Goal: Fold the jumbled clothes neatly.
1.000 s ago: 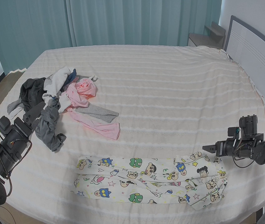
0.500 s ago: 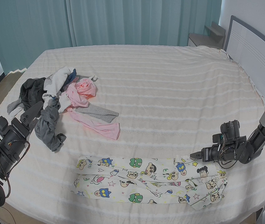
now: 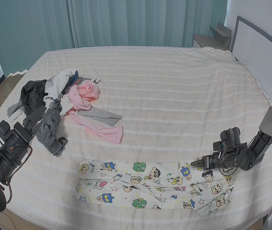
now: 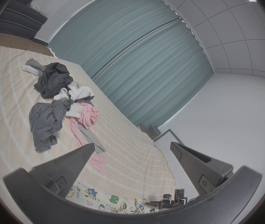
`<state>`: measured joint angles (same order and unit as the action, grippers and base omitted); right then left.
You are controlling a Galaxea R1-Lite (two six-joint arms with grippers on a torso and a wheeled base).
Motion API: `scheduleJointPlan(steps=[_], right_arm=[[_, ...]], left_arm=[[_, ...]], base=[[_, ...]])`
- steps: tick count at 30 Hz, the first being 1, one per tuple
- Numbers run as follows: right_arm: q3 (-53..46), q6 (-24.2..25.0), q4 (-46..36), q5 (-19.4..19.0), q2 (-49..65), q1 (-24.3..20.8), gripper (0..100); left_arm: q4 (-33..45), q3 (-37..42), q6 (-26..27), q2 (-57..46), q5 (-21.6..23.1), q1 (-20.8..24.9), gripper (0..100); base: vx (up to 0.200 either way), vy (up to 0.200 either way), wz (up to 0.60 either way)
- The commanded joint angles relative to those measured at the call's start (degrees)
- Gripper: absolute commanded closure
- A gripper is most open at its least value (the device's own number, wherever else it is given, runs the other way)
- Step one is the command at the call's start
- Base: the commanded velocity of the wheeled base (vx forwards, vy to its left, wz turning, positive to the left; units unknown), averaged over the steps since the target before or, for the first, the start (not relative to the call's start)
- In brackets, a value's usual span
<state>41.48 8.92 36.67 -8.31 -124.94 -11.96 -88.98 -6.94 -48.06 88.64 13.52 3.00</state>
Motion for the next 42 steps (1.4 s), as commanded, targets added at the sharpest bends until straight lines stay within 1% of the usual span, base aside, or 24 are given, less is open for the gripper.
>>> scheduleJointPlan(steps=[1,3,4,9,18,28,31,42], right_arm=[[0.0,0.0,0.1,0.1,-1.0,-0.2,0],[-0.1,0.0,0.1,0.1,-1.0,-0.2,0],[0.0,0.0,0.1,0.1,-1.0,-0.2,100],[-0.2,0.1,0.1,1.0,-0.5,-0.2,100],[-2.7,0.4,0.1,1.0,2.3,0.2,100],[-9.7,0.1,0.0,0.8,8.3,0.2,100],[-11.3,-0.2,0.0,0.8,8.7,0.1,100],[-12.2,-0.2,0.2,1.1,8.1,-0.6,100]], left_arm=[[-1.0,0.0,-0.1,0.4,0.0,0.0,0],[-1.0,0.0,0.0,0.4,0.0,0.0,0],[-1.0,0.0,-0.1,0.4,0.0,0.1,0],[-1.0,0.0,-0.1,0.4,0.0,0.2,0],[-1.0,0.0,-0.1,0.4,0.0,0.2,0],[-1.0,0.0,-0.1,0.7,0.0,0.3,0],[-1.0,0.0,-0.1,0.7,0.0,0.3,0],[-1.0,0.3,-0.1,0.8,0.1,0.4,0]], base=[[0.000,0.000,0.00],[0.000,0.000,0.00],[0.000,0.000,0.00],[0.000,0.000,0.00],[0.000,0.000,0.00],[0.000,0.000,0.00],[0.000,0.000,0.00],[0.000,0.000,0.00]])
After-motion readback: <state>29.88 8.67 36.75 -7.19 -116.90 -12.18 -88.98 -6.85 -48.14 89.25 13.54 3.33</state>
